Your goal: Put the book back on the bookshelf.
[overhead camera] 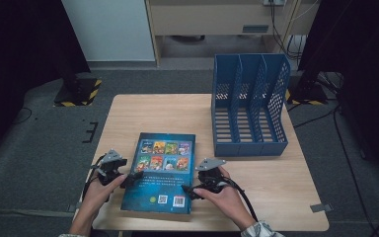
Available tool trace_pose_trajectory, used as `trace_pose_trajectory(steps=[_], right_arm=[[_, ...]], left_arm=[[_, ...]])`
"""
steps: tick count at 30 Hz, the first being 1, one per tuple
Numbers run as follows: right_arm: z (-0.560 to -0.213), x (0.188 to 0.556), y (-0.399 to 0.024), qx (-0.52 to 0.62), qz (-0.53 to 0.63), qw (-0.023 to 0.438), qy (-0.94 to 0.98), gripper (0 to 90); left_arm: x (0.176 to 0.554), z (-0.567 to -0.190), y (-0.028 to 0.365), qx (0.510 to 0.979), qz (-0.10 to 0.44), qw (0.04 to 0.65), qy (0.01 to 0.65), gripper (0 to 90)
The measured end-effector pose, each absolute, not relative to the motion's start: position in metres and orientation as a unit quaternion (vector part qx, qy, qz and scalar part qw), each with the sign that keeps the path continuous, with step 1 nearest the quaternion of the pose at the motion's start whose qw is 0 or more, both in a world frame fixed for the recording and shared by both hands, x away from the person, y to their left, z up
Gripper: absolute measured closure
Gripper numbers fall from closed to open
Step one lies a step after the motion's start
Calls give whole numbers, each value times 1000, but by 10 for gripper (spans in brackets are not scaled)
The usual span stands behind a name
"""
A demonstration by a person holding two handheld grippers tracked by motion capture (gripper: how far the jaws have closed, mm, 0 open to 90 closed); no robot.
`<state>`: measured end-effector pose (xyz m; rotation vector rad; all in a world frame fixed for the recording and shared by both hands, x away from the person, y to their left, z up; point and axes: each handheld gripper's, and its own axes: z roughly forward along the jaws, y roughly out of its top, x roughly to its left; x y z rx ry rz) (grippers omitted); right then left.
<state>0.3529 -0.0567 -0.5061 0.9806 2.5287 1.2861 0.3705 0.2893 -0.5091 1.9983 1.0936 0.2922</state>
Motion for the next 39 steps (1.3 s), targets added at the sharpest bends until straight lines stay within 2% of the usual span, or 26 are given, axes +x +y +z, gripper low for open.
trace_pose_trajectory(steps=[5,7,9,14,19,25,27,32,35,37,39], right_arm=[[-506,359,-52,324,427,60,842,94],[-512,366,-49,340,434,32,834,57],[-513,367,-48,342,434,28,833,44],[-519,375,-42,355,441,-4,824,41],[-520,379,-41,354,441,-15,824,41],[-517,377,-40,354,432,-5,829,41],[-514,376,-38,357,424,-1,832,48],[-509,376,-36,358,417,8,835,50],[-502,375,-35,359,408,23,839,60],[-494,377,-36,363,401,29,841,71],[-491,380,-35,367,399,30,840,75]], left_arm=[[372,-512,285,801,95,417,420,32],[374,-514,283,797,79,421,426,22],[376,-515,282,796,75,423,427,22],[378,-518,282,794,65,427,428,0],[386,-526,284,781,-2,438,446,0],[385,-519,281,790,11,423,443,19],[386,-518,282,786,8,422,452,67],[384,-510,282,788,22,422,448,86],[380,-503,284,777,41,441,448,124],[379,-497,286,765,52,460,448,193],[378,-492,285,762,67,467,444,196]])
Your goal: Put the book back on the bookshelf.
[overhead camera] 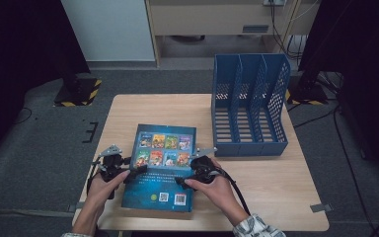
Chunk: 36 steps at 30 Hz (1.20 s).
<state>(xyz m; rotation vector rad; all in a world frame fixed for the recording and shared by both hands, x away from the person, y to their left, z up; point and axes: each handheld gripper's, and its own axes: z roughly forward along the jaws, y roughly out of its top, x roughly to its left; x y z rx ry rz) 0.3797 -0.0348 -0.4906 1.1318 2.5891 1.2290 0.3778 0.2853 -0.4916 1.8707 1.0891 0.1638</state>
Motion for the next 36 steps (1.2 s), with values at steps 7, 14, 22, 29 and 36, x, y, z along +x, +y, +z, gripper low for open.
trace_pose_trajectory(steps=[7,14,22,29,36], right_arm=[[-482,388,-33,371,387,38,843,89],[-472,400,-34,380,393,57,835,120],[-458,408,-34,378,418,85,822,201],[-448,415,-33,378,409,93,825,217],[-435,419,-37,372,417,121,821,279]], left_arm=[[383,-480,282,767,85,458,442,216],[389,-468,278,766,96,461,438,245],[394,-454,277,766,117,452,442,266],[398,-443,271,769,139,447,434,273],[405,-433,269,777,161,444,416,280]])
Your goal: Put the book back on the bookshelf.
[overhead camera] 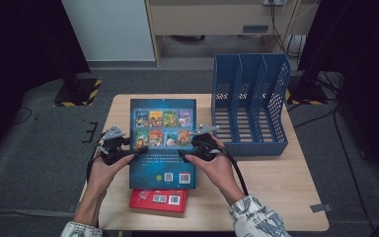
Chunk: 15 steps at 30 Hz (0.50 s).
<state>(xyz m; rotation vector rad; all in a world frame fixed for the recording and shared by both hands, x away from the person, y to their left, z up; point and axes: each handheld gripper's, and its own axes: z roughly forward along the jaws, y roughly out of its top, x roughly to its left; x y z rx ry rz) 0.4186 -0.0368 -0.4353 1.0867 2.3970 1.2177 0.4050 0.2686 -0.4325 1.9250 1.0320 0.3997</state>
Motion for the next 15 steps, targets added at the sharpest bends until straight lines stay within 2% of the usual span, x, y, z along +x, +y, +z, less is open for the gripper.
trace_pose_trajectory(steps=[7,11,15], right_arm=[[-430,427,-36,374,417,128,819,310],[-423,433,-37,379,432,138,807,375],[-418,440,-37,377,434,143,805,391]], left_arm=[[415,-429,270,780,164,439,415,293],[422,-429,272,775,167,447,415,304],[425,-423,275,773,172,447,417,346]])
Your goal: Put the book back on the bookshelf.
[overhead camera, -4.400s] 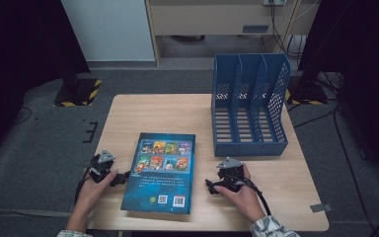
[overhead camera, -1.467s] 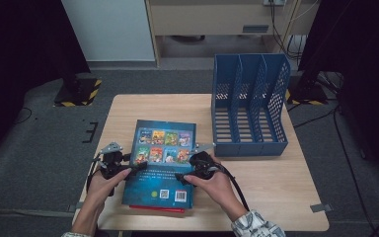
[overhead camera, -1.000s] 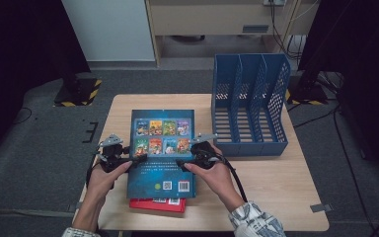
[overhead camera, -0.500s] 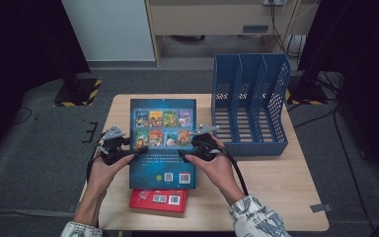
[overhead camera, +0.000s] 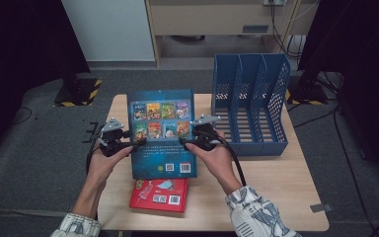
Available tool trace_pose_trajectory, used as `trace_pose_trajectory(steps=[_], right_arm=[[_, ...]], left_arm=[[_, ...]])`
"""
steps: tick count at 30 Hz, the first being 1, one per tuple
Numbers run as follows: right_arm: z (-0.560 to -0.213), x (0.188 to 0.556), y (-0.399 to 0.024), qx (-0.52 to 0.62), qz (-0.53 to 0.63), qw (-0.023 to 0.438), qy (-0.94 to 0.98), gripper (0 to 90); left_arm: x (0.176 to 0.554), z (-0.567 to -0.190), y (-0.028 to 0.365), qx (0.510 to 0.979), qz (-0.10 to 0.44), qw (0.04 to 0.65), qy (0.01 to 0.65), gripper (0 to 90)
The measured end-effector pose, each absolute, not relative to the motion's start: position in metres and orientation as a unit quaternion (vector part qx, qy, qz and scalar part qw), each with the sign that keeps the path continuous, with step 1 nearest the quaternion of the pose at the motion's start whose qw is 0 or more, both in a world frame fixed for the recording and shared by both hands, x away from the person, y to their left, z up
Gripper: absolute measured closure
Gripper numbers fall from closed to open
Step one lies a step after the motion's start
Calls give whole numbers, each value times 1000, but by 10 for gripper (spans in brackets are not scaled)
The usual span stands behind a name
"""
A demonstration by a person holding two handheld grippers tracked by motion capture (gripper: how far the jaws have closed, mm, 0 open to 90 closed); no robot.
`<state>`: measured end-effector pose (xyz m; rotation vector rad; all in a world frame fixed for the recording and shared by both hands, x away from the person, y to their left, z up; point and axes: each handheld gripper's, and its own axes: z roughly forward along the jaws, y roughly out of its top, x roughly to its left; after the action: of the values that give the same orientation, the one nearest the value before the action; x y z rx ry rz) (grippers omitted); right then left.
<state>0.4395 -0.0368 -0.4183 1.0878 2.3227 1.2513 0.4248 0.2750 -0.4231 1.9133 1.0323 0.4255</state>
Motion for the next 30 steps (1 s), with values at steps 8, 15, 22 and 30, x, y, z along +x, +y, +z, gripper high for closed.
trace_pose_trajectory(steps=[8,15,22,30], right_arm=[[-409,445,-38,380,445,163,794,427],[-401,453,-39,376,438,174,798,449],[-394,463,-39,375,429,187,800,453],[-388,468,-39,374,436,196,795,483]], left_arm=[[431,-410,273,766,192,451,416,394],[439,-403,271,761,204,453,417,417],[446,-392,265,770,225,436,408,435],[452,-390,267,764,233,442,408,439]])
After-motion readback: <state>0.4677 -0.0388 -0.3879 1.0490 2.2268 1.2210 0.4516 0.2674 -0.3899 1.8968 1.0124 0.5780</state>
